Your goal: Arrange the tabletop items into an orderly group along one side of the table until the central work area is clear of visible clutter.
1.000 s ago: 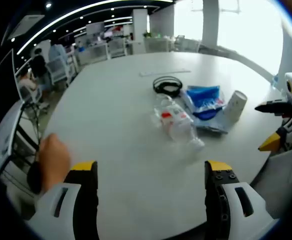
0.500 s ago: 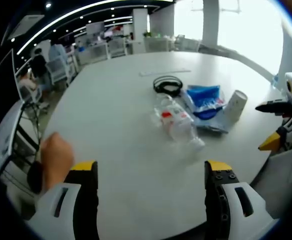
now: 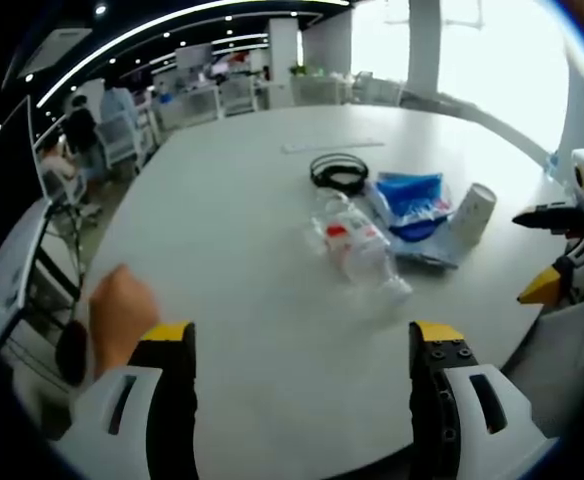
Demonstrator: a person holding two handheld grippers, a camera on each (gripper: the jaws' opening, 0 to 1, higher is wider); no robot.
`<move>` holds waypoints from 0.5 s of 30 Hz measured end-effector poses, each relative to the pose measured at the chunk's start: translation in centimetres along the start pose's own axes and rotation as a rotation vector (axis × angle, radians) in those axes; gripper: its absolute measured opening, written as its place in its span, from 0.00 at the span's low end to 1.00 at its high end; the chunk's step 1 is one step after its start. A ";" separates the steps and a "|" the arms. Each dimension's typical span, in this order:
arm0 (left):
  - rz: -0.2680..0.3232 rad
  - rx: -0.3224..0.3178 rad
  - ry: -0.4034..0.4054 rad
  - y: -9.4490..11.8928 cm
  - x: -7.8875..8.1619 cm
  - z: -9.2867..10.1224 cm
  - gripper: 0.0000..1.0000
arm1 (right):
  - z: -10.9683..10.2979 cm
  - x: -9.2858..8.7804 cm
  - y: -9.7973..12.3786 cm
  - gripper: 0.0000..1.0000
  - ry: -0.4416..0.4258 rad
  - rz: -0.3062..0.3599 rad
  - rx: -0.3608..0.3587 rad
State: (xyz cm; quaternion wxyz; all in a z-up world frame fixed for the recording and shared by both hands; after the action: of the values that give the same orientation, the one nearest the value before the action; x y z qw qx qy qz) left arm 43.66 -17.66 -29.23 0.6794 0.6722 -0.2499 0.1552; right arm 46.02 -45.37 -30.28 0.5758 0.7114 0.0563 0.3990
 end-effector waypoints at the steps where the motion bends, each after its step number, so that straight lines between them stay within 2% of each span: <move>1: 0.000 -0.001 -0.001 0.0 0.0 0.0 0.85 | 0.0 0.0 0.0 1.00 0.000 0.001 0.000; 15: 0.003 -0.011 -0.019 0.0 0.0 0.5 0.84 | -0.2 0.0 -0.2 1.00 0.011 -0.007 0.003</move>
State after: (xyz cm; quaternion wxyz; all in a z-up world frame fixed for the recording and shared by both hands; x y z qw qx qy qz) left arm 43.63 -18.17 -29.27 0.6805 0.6695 -0.2580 0.1485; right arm 46.00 -45.16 -30.44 0.5757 0.7098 0.0627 0.4009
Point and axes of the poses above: the point that each gripper's makers call its tool centre point, and the gripper's own axes: y roughly backward along the fingers, z roughly to its right, x roughly out of its top, the point moved 4 cm from there along y, roughly backward along the fingers, and after that the axes turned 14 degrees about -z, right-handed, at the moved point
